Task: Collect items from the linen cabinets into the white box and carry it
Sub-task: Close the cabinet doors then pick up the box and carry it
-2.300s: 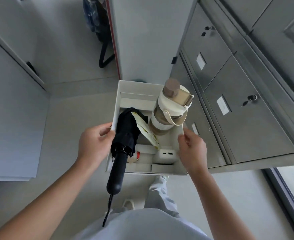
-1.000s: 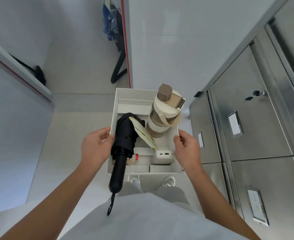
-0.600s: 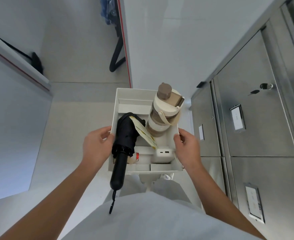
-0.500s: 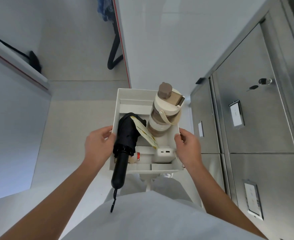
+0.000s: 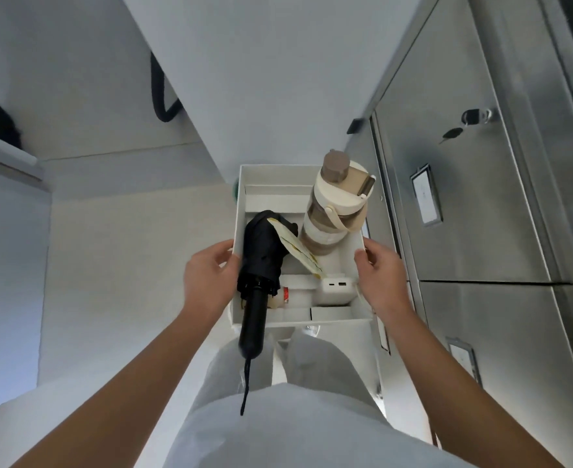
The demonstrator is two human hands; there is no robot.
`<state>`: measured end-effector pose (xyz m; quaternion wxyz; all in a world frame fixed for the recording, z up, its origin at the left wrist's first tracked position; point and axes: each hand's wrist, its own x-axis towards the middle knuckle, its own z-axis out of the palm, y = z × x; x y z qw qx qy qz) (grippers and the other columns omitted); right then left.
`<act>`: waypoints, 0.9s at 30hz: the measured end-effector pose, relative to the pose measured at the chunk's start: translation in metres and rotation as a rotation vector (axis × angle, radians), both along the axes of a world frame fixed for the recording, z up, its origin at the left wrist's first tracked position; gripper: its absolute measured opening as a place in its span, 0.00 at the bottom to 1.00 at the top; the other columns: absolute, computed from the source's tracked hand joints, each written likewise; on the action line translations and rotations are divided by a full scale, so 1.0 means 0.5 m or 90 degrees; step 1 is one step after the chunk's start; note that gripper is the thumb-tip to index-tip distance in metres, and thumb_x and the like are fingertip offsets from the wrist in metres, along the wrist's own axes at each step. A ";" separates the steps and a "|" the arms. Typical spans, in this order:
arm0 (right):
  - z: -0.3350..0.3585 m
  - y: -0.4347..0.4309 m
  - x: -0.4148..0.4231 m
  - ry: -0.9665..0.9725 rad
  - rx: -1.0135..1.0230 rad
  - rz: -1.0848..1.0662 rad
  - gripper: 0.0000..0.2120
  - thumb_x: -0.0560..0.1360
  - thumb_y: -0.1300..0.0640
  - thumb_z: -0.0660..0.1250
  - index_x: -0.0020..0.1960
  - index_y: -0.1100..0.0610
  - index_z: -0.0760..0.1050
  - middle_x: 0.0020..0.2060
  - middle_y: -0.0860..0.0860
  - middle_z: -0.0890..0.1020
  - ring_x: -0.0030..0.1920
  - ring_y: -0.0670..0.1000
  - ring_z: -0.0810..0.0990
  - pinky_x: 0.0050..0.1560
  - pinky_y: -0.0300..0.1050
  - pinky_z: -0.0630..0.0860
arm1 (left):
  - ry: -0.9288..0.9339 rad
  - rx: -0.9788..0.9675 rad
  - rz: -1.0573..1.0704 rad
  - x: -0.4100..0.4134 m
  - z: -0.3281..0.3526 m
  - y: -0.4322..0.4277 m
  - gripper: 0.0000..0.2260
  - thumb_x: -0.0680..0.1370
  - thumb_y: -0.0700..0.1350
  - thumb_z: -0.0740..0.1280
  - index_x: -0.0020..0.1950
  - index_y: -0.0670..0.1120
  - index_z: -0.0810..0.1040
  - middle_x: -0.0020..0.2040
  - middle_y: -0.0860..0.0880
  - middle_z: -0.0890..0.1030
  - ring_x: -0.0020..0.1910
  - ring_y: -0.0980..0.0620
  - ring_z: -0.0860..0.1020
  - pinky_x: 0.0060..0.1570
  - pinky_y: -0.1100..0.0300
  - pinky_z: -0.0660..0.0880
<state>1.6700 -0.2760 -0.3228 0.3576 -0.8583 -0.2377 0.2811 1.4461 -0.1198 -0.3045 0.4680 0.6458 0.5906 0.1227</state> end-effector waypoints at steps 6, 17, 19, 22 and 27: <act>-0.150 0.036 0.063 0.006 -0.030 -0.012 0.16 0.82 0.62 0.62 0.38 0.50 0.68 0.28 0.43 0.68 0.31 0.44 0.66 0.39 0.43 0.64 | 0.020 0.009 -0.041 0.068 -0.148 0.041 0.11 0.76 0.47 0.63 0.51 0.61 0.82 0.39 0.62 0.83 0.41 0.64 0.80 0.42 0.60 0.74; -0.621 0.030 0.131 -0.031 -0.053 -0.026 0.12 0.81 0.63 0.61 0.39 0.58 0.72 0.28 0.57 0.69 0.29 0.49 0.65 0.33 0.45 0.64 | 0.027 -0.024 -0.129 0.163 -0.636 0.093 0.12 0.78 0.43 0.62 0.51 0.57 0.83 0.40 0.62 0.84 0.40 0.61 0.81 0.41 0.63 0.76; -0.712 0.023 0.132 -0.019 -0.060 -0.038 0.11 0.81 0.64 0.61 0.39 0.65 0.71 0.30 0.62 0.70 0.30 0.54 0.65 0.33 0.48 0.64 | 0.041 -0.018 -0.147 0.176 -0.732 0.093 0.11 0.78 0.45 0.61 0.49 0.57 0.82 0.39 0.63 0.83 0.39 0.59 0.80 0.38 0.67 0.74; -0.840 0.002 0.133 -0.010 -0.071 -0.058 0.14 0.80 0.66 0.61 0.36 0.65 0.65 0.28 0.61 0.65 0.31 0.53 0.63 0.35 0.47 0.60 | 0.053 -0.029 -0.180 0.191 -0.872 0.085 0.11 0.77 0.43 0.61 0.48 0.54 0.82 0.37 0.60 0.82 0.37 0.55 0.79 0.38 0.60 0.75; -1.014 -0.020 0.138 -0.007 -0.080 -0.079 0.17 0.79 0.66 0.61 0.34 0.58 0.61 0.27 0.50 0.62 0.31 0.49 0.61 0.35 0.47 0.59 | 0.066 -0.029 -0.197 0.199 -1.047 0.076 0.12 0.76 0.43 0.62 0.50 0.54 0.83 0.37 0.59 0.83 0.37 0.58 0.79 0.37 0.66 0.72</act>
